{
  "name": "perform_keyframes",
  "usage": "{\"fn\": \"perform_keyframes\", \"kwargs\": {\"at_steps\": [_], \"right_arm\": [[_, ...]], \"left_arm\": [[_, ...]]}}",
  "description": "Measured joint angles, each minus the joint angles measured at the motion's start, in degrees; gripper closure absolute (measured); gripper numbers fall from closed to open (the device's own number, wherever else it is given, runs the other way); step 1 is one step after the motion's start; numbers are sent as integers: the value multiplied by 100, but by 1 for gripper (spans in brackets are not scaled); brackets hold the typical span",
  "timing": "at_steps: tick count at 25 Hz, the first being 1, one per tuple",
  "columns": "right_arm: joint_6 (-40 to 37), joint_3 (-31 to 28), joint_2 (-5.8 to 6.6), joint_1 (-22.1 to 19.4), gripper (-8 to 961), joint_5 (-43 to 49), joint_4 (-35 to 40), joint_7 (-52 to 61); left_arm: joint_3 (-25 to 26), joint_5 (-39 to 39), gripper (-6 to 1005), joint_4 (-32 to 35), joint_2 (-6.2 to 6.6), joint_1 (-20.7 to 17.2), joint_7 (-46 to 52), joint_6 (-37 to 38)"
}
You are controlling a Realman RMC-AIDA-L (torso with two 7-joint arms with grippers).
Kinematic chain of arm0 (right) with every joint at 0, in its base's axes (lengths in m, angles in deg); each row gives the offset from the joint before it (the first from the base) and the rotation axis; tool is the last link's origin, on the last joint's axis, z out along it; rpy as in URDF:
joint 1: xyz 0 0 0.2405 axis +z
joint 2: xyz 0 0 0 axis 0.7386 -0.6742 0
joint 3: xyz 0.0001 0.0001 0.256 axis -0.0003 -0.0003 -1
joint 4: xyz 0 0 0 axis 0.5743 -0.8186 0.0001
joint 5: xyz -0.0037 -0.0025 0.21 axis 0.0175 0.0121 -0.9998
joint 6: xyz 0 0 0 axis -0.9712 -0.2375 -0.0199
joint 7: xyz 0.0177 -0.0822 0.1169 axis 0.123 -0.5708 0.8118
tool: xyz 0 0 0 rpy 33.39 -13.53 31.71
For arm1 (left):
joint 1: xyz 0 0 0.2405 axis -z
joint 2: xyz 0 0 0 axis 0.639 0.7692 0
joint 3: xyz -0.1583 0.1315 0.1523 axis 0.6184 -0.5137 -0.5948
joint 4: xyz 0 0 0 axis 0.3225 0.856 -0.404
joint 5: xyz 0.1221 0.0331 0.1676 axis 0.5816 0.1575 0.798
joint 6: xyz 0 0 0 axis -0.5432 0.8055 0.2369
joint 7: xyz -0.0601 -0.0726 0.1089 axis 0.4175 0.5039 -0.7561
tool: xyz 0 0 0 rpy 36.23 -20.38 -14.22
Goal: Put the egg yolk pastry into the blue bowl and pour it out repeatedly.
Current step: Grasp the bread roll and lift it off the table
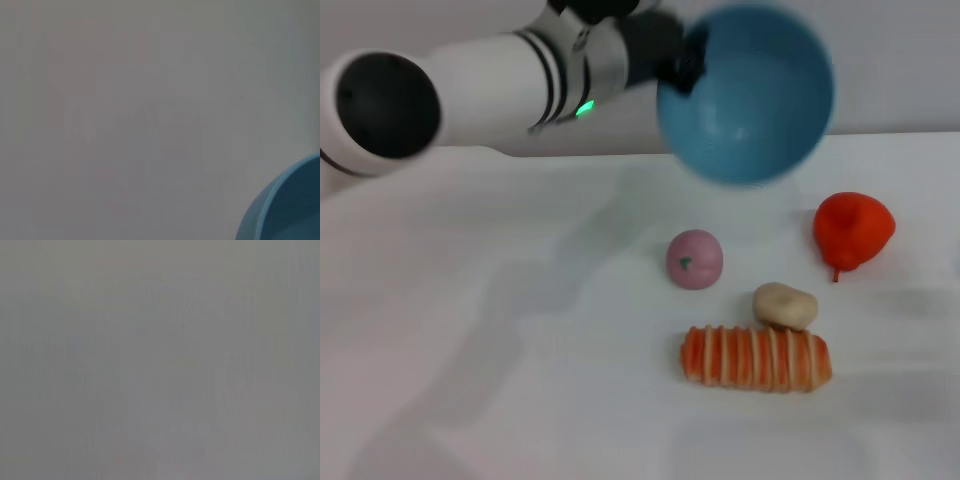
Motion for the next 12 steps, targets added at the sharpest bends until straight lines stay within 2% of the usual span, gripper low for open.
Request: {"fn": "perform_keyframes", "kwargs": {"at_steps": [3, 7, 10, 12], "right_arm": [[20, 3, 16, 25, 452, 12, 17, 22], [25, 28, 18, 44, 451, 41, 209, 46], [156, 75, 23, 72, 451, 296, 522, 395], [552, 82, 33, 75, 451, 800, 988, 1108]], "left_arm": [[416, 285, 999, 89, 5, 28, 115, -847], [740, 1404, 999, 417, 6, 238, 1178, -1720], [837, 1965, 1000, 619, 6, 355, 1715, -2104], [839, 2073, 1000, 649, -2, 340, 1812, -2195]]}}
